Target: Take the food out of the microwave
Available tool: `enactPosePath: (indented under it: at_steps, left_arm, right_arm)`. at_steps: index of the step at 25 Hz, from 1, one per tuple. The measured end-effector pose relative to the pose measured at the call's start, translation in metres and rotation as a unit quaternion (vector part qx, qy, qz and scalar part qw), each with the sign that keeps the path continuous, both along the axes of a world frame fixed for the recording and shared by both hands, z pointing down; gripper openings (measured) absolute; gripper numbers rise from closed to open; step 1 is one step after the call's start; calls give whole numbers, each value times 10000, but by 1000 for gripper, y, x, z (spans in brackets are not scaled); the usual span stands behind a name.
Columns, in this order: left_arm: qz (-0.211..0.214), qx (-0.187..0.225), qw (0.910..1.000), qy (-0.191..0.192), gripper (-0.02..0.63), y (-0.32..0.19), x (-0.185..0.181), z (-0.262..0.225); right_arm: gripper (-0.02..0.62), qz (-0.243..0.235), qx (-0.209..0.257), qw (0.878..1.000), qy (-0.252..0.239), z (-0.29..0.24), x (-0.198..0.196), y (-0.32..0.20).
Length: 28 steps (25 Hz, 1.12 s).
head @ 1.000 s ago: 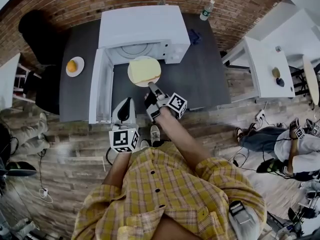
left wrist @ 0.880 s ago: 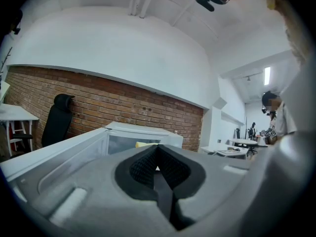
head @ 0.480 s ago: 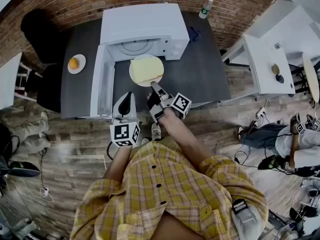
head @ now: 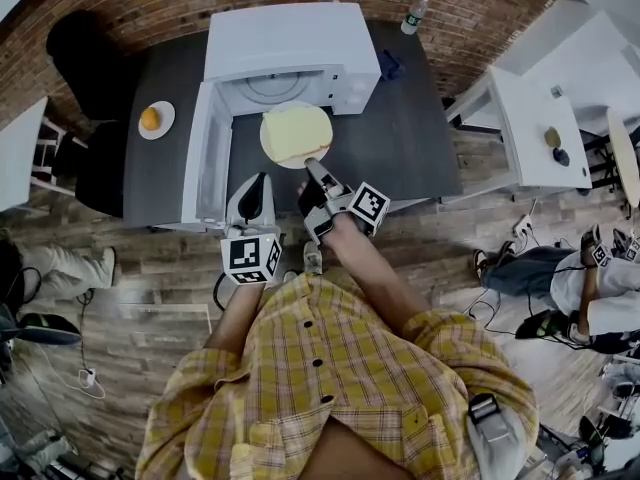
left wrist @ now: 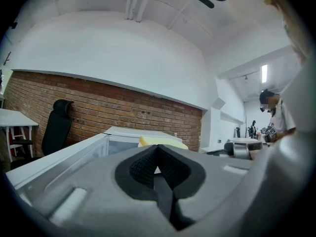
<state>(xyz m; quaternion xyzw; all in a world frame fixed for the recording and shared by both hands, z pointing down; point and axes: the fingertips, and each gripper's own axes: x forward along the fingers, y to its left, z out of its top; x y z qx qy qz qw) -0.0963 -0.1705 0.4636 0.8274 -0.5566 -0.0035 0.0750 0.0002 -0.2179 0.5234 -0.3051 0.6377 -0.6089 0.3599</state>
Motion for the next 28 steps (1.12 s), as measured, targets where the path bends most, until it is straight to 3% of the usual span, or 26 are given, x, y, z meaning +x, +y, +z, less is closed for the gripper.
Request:
enactPosePath:
  at_steps: [28]
  left_arm:
    - [31, 16, 10000, -39, 2, -10, -3, 5]
  right_arm:
    - [12, -60, 84, 9999, -34, -4, 4, 0]
